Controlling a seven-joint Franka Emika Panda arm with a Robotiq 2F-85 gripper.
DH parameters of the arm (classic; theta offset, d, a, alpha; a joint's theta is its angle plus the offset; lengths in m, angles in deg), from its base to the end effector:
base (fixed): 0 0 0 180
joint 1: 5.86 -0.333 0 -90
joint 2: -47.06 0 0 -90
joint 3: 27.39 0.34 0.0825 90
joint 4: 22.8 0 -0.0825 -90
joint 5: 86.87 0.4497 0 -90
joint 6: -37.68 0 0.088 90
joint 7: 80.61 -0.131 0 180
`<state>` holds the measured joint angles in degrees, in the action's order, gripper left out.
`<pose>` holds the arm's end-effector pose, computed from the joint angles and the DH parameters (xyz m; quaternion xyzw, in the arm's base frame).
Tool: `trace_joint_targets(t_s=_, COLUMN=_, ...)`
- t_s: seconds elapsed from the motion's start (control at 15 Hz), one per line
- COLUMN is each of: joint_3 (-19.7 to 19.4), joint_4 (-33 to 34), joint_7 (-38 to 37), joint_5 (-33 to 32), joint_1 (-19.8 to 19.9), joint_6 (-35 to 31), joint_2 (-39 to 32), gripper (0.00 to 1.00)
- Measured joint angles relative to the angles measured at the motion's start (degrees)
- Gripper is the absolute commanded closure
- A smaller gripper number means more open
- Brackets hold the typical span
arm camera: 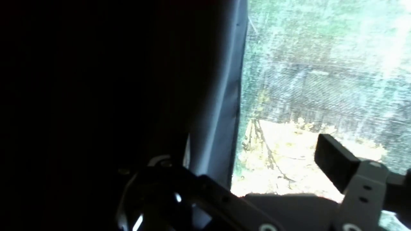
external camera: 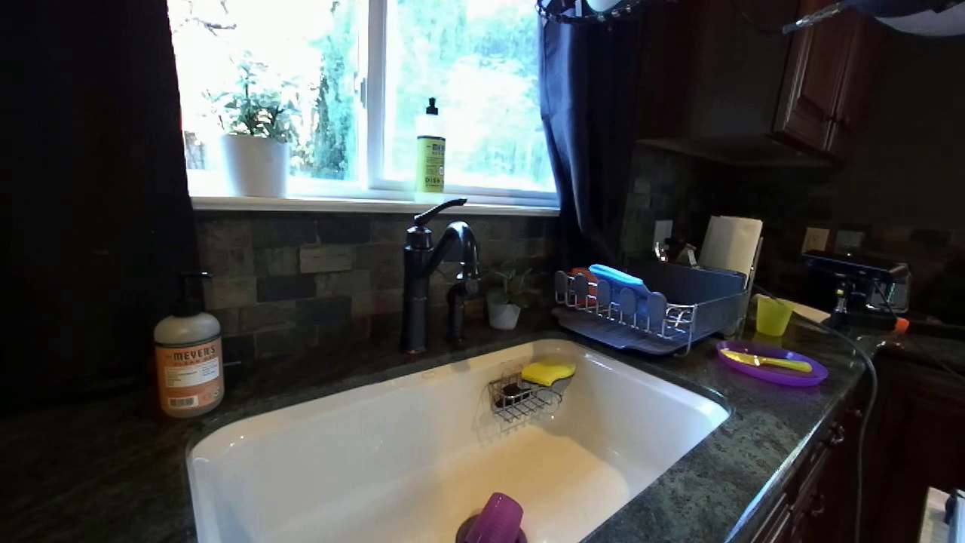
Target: Move the curtain to the left
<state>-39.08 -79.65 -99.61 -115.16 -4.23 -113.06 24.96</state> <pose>0.7696 -0.1253 0.8291 0.7789 -0.0911 0.5805 0.2192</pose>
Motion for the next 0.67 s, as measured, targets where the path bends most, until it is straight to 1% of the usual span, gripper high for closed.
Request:
trace_joint_targets(t_s=0.4, joint_3=-4.1, joint_4=2.7, joint_7=-7.0, joint_5=0.7, joint_1=4.0, joint_6=0.7, joint_2=-1.7, gripper=0.00)
trace_joint_targets(t_s=0.67, joint_3=-8.3, joint_4=4.0, joint_7=-12.6, joint_5=0.5, joint_1=6.5, joint_6=4.0, joint_2=-1.8, gripper=0.00)
